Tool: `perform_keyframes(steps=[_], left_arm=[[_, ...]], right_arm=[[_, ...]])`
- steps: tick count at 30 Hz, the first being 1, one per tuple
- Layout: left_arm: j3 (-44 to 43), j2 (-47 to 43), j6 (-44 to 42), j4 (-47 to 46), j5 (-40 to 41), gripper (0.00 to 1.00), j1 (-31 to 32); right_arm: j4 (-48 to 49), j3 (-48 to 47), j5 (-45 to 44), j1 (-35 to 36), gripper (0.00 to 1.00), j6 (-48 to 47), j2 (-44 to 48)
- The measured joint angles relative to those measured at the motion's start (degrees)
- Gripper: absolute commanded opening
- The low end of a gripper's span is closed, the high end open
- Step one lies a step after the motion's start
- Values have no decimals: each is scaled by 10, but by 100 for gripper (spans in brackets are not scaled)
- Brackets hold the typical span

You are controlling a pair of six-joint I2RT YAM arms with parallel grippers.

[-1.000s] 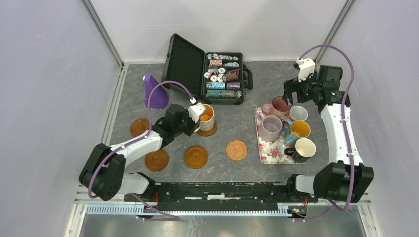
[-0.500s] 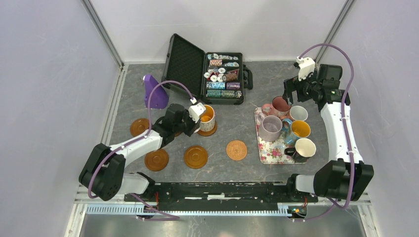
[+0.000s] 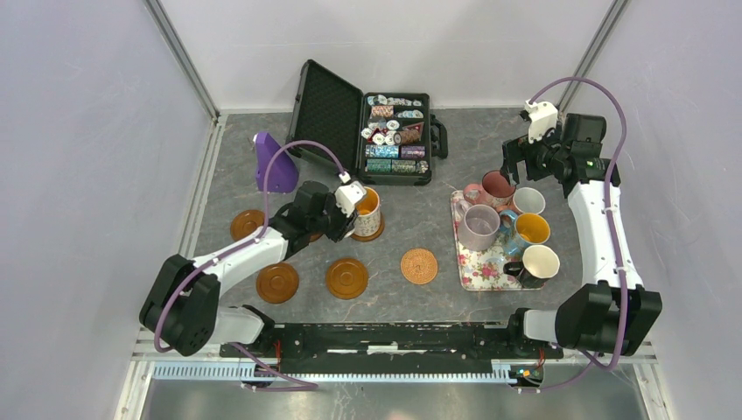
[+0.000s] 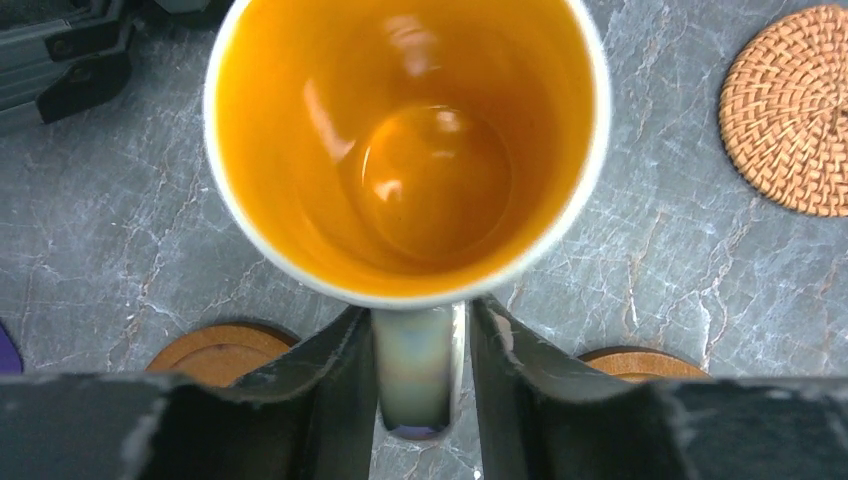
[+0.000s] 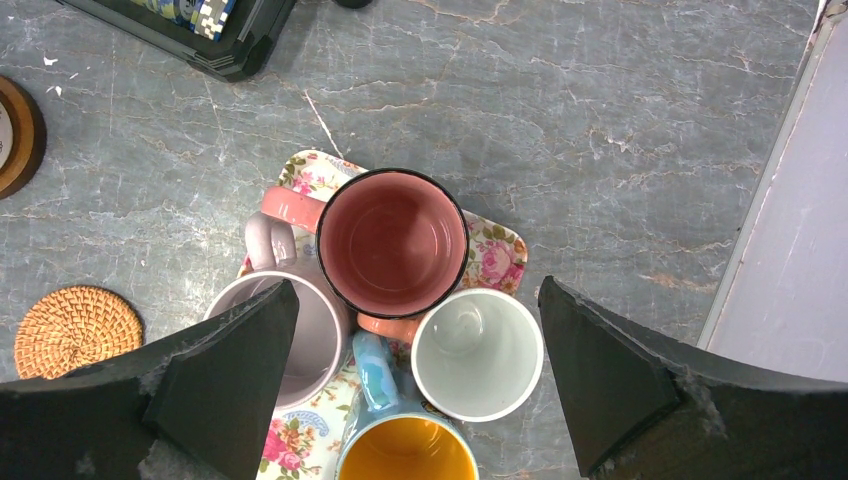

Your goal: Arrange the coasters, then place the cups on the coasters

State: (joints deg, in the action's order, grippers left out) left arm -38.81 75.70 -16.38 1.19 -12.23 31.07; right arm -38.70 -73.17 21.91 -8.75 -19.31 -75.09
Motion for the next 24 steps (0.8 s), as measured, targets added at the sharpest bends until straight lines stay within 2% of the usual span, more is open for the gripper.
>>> perform_keyframes(steps=[7,13,19,24], left_arm=[[-33,-7,-7,32,-2,78,2],[-72,-44,-22,118,-31,98,2],[-176,-63,-36,226,-78,100,2],[-273,-49,-36,278,-127,100,2]], right_arm=[[0,-11,3,0,98,-3,-6],[-33,-34,25,0,98,-37,-16],[-93,-82,55,26,96,-111,-34],[-122,-85,26,128,95,-151,-52]])
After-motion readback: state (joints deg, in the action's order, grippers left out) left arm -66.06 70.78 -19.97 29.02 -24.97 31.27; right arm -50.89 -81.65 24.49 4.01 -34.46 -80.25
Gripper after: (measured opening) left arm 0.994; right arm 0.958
